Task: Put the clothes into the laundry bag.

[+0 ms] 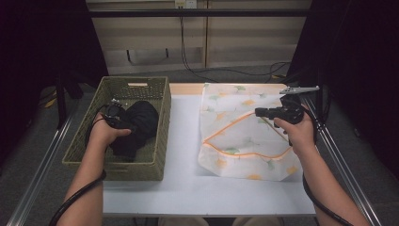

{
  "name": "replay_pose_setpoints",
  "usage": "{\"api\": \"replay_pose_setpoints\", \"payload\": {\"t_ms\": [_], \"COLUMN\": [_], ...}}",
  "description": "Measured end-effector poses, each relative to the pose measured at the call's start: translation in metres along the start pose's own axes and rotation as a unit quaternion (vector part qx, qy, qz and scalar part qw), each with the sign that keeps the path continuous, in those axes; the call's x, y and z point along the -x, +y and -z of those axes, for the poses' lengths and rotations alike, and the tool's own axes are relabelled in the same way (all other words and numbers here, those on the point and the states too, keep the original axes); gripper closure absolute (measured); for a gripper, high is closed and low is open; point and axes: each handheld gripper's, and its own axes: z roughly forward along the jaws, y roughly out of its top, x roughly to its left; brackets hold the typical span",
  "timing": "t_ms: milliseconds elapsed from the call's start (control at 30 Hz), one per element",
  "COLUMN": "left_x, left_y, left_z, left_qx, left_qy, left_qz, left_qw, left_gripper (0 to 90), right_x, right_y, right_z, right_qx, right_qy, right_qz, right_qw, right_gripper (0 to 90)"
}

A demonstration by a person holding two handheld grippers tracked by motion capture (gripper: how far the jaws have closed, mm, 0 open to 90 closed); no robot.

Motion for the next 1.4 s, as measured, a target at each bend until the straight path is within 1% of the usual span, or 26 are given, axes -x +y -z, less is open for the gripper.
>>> {"api": "replay_pose_setpoints", "payload": {"t_ms": [67,167,200,233,367,433,467,533,567,600,633,733,767,833,867,900,933,1000,1033,1100,1167,1200,1233,1300,1333,1400], "left_x": [-0.002,-0.004,-0.003,-0.004,-0.005,-0.005,-0.004,-0.003,-0.003,-0.002,0.000,0.002,0.002,0.002,0.004,0.005,0.006,0.006,0.008,0.008,0.009,0.008,0.008,0.008,0.008,0.008], "left_y": [-0.002,-0.004,-0.005,-0.004,-0.006,-0.007,-0.008,-0.009,-0.008,-0.007,-0.007,-0.007,-0.007,-0.007,-0.006,-0.006,-0.005,-0.004,-0.004,-0.003,-0.002,-0.002,-0.001,0.001,0.002,0.006], "left_z": [-0.006,-0.013,-0.016,-0.017,-0.022,-0.024,-0.025,-0.024,-0.023,-0.022,-0.022,-0.021,-0.020,-0.019,-0.017,-0.017,-0.016,-0.014,-0.014,-0.013,-0.011,-0.010,-0.008,-0.005,-0.002,0.004], "left_qx": [0.003,0.004,0.009,0.003,0.001,-0.002,-0.004,-0.008,-0.013,-0.020,-0.020,-0.025,-0.033,-0.036,-0.039,-0.042,-0.045,-0.052,-0.052,-0.056,-0.055,-0.057,-0.061,-0.059,-0.062,-0.061], "left_qy": [-0.006,-0.006,-0.004,-0.010,-0.013,-0.015,-0.024,-0.019,-0.026,-0.039,-0.036,-0.028,-0.030,-0.027,-0.031,-0.033,-0.036,-0.036,-0.036,-0.033,-0.035,-0.035,-0.040,-0.040,-0.041,-0.039], "left_qz": [0.010,0.013,0.020,0.017,0.018,0.021,0.030,0.018,0.014,0.023,0.037,0.027,0.020,0.016,0.020,0.018,0.020,0.037,0.046,0.040,0.047,0.044,0.047,0.052,0.046,0.043], "left_qw": [0.9999,0.9999,0.9998,0.9998,0.9998,0.9997,0.9993,0.9996,0.9995,0.9988,0.9984,0.9989,0.9988,0.9988,0.9985,0.9984,0.9981,0.9973,0.9969,0.9971,0.9968,0.9968,0.9962,0.9961,0.9962,0.9965], "left_gripper": [10.7,8.2,7.4,6.8,4.3,5.6,6.0,9.5,12.3,18.5,23.7,29.2,32.1,39.7,44.7,51.2,53.5,58.3,60.4,62.1,63.3,63.8,64.1,64.8,65.1,65.4], "right_x": [0.001,0.001,0.001,0.001,0.001,0.001,0.001,0.001,0.002,0.001,0.001,0.001,0.001,0.001,0.001,0.001,0.001,0.000,0.000,-0.001,-0.001,-0.001,0.000,0.000,0.001,0.000], "right_y": [0.000,0.001,0.001,0.001,0.002,0.002,0.002,0.001,0.001,0.001,0.001,0.000,0.000,0.001,0.001,0.002,0.002,0.002,0.002,0.002,0.001,0.001,0.001,0.001,0.002,0.002], "right_z": [0.000,0.000,0.001,0.001,0.001,0.001,0.001,0.000,0.000,0.000,0.000,-0.002,-0.002,-0.003,-0.003,-0.003,-0.003,-0.003,-0.003,-0.003,-0.003,-0.003,-0.002,-0.001,-0.001,0.000], "right_qx": [-0.001,-0.001,-0.001,0.000,-0.001,-0.001,0.000,-0.002,-0.002,-0.002,-0.003,-0.005,-0.005,-0.004,-0.004,-0.004,-0.004,-0.003,-0.004,-0.003,-0.005,-0.005,-0.005,-0.004,-0.003,-0.003], "right_qy": [0.000,-0.001,-0.002,-0.002,0.000,-0.002,-0.001,-0.001,-0.001,-0.001,0.000,-0.001,-0.001,-0.001,0.000,0.000,0.000,-0.001,-0.002,-0.001,-0.002,-0.002,-0.002,-0.003,-0.001,-0.002], "right_qz": [0.000,0.001,0.002,0.002,0.000,0.001,0.003,0.001,0.001,0.000,0.000,0.002,0.001,0.002,0.001,0.002,0.003,0.003,0.004,0.006,0.004,0.003,0.004,0.004,0.003,0.004], "right_qw": [1.0000,1.0000,1.0000,1.0000,1.0000,1.0000,1.0000,1.0000,1.0000,1.0000,1.0000,1.0000,1.0000,1.0000,1.0000,1.0000,1.0000,1.0000,1.0000,1.0000,1.0000,1.0000,1.0000,1.0000,1.0000,1.0000], "right_gripper": [89.6,89.7,89.6,89.6,89.7,89.6,89.7,89.6,89.7,89.6,89.7,89.7,89.6,89.7,89.6,89.6,89.6,89.7,89.7,89.6,89.6,89.6,89.6,89.6,89.6,89.6]}}
